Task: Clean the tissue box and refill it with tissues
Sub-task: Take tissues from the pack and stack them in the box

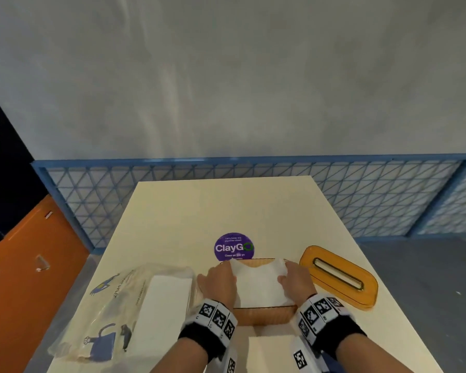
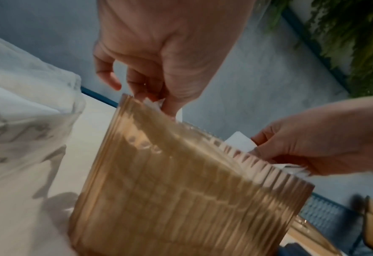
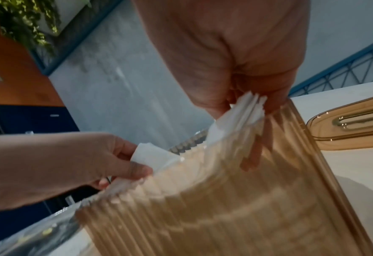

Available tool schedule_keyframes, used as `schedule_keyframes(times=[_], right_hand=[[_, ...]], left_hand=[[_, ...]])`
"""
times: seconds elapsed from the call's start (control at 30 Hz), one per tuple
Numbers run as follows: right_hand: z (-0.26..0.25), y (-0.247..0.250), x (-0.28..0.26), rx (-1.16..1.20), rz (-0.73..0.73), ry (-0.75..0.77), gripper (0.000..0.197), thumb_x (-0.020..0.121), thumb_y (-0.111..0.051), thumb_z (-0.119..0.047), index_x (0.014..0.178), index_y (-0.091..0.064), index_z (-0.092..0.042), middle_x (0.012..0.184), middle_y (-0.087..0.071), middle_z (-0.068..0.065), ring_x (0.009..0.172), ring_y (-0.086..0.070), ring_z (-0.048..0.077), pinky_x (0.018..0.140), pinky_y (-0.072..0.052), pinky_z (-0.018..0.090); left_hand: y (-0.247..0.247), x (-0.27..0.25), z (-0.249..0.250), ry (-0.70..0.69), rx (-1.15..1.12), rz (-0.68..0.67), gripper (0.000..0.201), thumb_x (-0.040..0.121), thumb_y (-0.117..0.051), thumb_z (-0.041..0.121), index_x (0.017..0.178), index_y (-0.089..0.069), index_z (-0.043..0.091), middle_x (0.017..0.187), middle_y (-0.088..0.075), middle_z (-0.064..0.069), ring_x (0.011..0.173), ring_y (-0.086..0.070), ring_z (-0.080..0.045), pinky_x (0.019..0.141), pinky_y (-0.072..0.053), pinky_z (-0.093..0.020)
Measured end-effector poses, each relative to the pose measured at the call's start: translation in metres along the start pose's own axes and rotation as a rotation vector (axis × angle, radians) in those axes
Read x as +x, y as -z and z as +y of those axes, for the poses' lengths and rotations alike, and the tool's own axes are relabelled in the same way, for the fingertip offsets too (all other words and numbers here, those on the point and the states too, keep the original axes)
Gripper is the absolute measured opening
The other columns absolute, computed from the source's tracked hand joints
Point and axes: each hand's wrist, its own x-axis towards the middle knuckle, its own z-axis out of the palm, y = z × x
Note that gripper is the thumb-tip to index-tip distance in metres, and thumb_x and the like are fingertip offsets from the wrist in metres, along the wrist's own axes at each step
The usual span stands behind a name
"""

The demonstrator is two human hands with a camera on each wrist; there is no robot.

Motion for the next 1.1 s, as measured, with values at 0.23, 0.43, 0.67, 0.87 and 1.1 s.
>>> schedule_keyframes(times=[0.23,0.43,0.67,0.87,1.1], right_hand=[[-0.002,-0.006,-0.019,-0.236,0.146,0.158,0.046,0.092,-0.047,-0.003,0.136,-0.034,-0.01,0.131,-0.047,0.008,0.113,-0.054,0.021,0.08,-0.045,0.024],[-0.004,0.0,-0.018,-0.513,-0.136,0.341,0.06,0.089,-0.056,-0.012,0.142,-0.034,-0.029,0.143,-0.04,0.004,0.133,-0.039,0.023,0.115,-0.014,0.049],[-0.008,0.005,-0.003,-0.645,-0.423,0.18,0.053,0.099,-0.04,-0.019,0.147,-0.023,-0.03,0.149,-0.034,0.008,0.14,-0.028,0.026,0.112,0.002,0.064],[-0.007,-0.008,0.003,-0.632,-0.356,0.152,0.042,0.102,-0.031,-0.029,0.143,-0.031,-0.028,0.138,-0.047,0.006,0.133,-0.039,0.025,0.112,0.005,0.065],[-0.007,0.006,-0.008,-0.619,-0.153,0.271,0.038,0.094,-0.047,-0.017,0.131,-0.049,-0.027,0.132,-0.054,0.001,0.129,-0.044,0.02,0.113,-0.011,0.06]], left_hand=[[0.0,-0.007,0.006,-0.125,0.22,0.091,0.049,0.049,-0.089,0.018,0.093,-0.067,0.017,0.092,-0.067,-0.005,0.074,-0.065,-0.022,0.064,-0.048,-0.04],[0.0,-0.003,0.003,-0.356,0.31,-0.187,0.054,0.088,-0.055,0.003,0.138,-0.039,0.014,0.139,-0.035,-0.013,0.128,-0.041,-0.031,0.1,-0.045,-0.041],[0.001,0.006,0.01,-0.303,0.402,-0.393,0.045,0.096,-0.044,0.008,0.14,-0.037,0.011,0.137,-0.04,-0.018,0.126,-0.046,-0.035,0.102,-0.042,-0.04],[-0.001,0.009,0.015,-0.284,0.427,-0.428,0.045,0.094,-0.046,0.007,0.138,-0.037,0.007,0.135,-0.042,-0.019,0.122,-0.05,-0.035,0.099,-0.045,-0.039],[0.005,-0.009,0.01,-0.305,0.243,-0.23,0.044,0.093,-0.048,0.007,0.137,-0.045,0.015,0.137,-0.044,-0.009,0.127,-0.045,-0.028,0.103,-0.043,-0.039]])
